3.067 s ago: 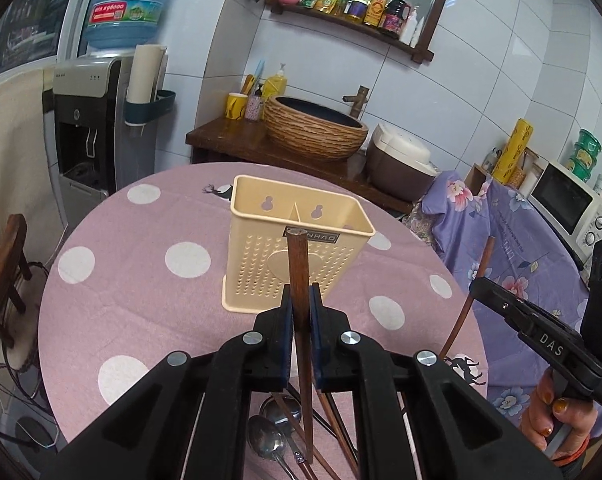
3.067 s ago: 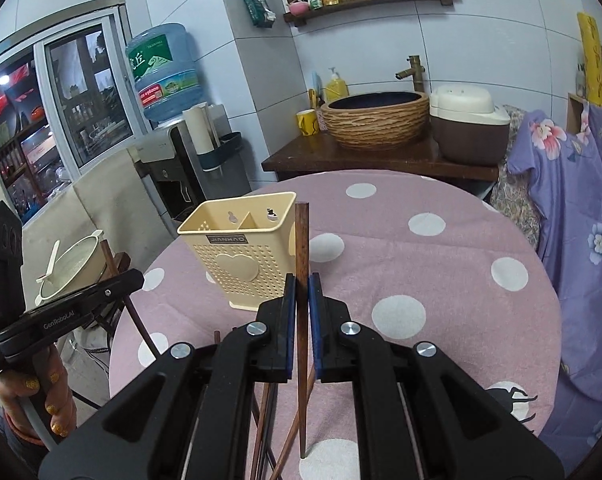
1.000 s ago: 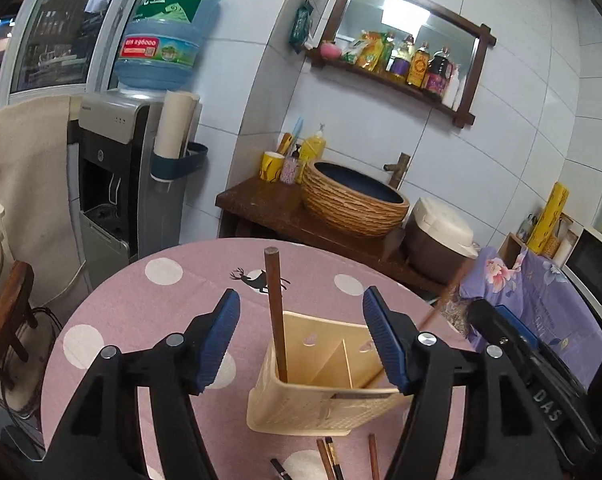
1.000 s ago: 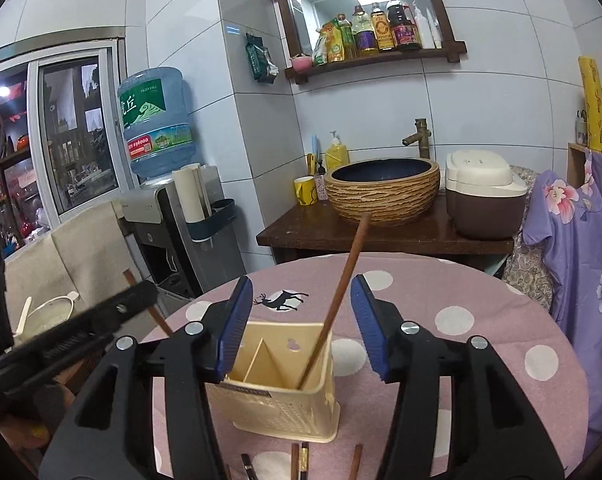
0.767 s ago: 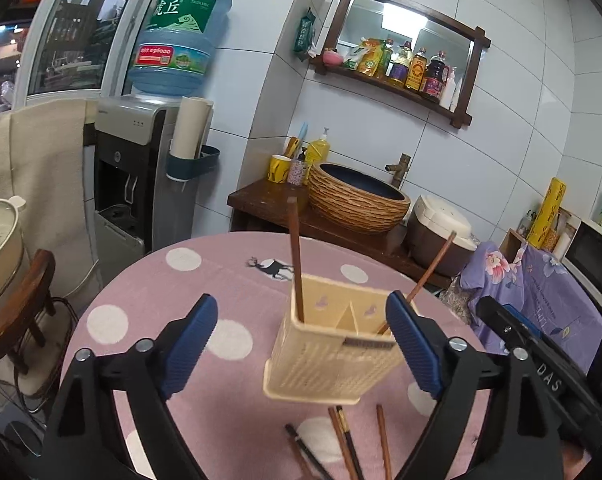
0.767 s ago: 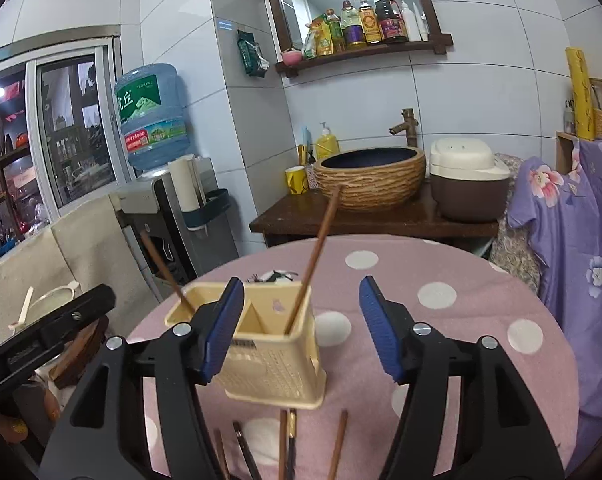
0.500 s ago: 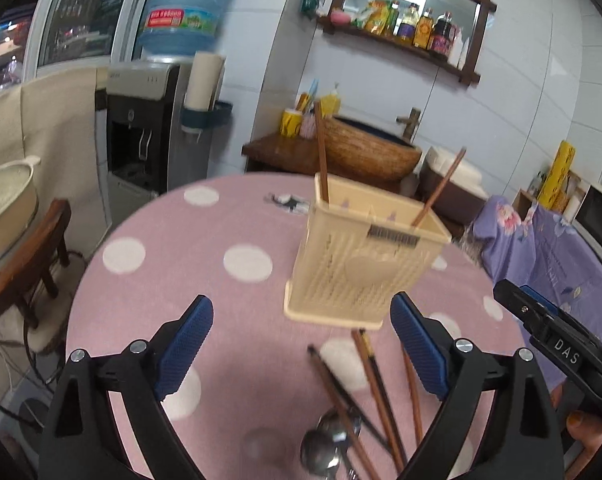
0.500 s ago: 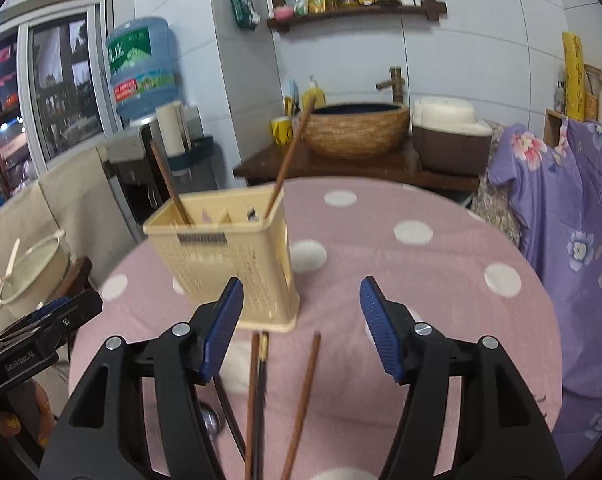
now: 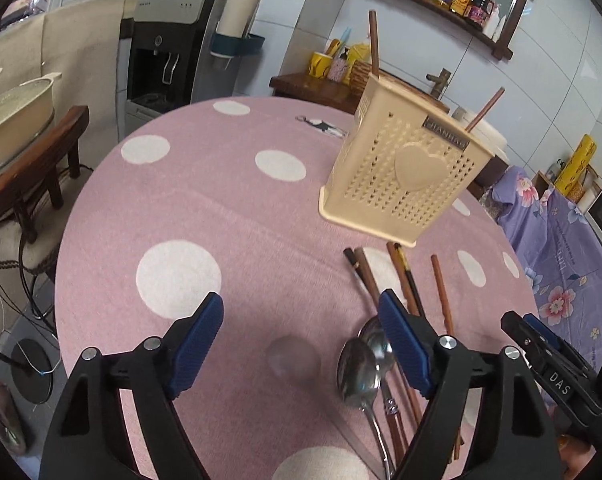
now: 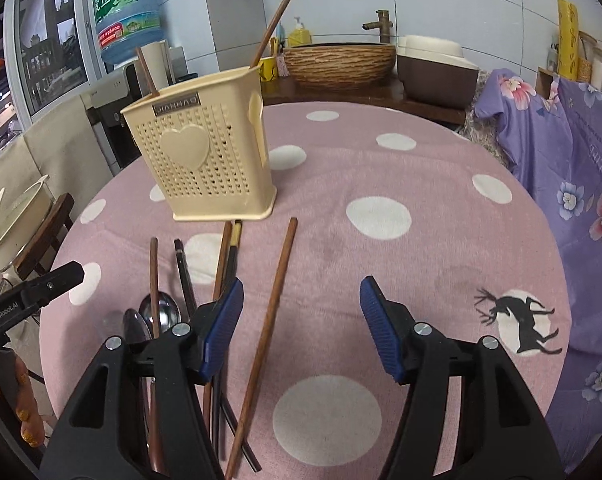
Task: Organize utensils
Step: 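Move both tools back down to the remaining chopsticks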
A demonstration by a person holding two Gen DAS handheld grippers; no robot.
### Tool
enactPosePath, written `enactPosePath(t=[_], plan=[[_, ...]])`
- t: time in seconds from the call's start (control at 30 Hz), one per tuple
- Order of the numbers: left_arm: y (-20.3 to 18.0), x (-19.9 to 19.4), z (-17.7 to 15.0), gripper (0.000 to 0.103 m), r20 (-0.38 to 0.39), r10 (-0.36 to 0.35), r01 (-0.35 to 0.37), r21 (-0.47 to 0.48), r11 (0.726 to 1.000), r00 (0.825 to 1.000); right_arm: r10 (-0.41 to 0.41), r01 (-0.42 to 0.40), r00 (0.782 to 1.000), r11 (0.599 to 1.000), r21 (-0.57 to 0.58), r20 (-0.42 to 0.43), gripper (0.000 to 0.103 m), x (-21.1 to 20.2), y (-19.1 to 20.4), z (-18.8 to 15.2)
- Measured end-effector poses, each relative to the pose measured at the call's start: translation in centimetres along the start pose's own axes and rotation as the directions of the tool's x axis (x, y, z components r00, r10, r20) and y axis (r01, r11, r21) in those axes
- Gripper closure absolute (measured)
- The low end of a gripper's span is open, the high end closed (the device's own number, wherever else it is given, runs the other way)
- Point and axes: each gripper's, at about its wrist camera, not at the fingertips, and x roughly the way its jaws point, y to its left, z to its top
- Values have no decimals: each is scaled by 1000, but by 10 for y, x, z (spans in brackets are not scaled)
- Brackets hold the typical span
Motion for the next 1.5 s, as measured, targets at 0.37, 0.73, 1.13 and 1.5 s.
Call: enactPosePath(t=[0.37,0.73,1.13,1.5], plan=[[-18,33,3,38,-112,-85,84,-13,996,990,-14,14,999,1000,0,-50,42,8,-3,-18],[-34,76,17,61,-209,-95,91,-29,995,973,-12,11,997,1000,-16,-73,43,17,-4,-11],[-34,71,18,90,-197,-113,106,-48,993,974,18,-20,978,1000,-7,-208,64,83,13,30],[-38,63,22,90,-170,-124,120,-30,992,978,-65,64,970,998,-13,-236,75,122,24,42]])
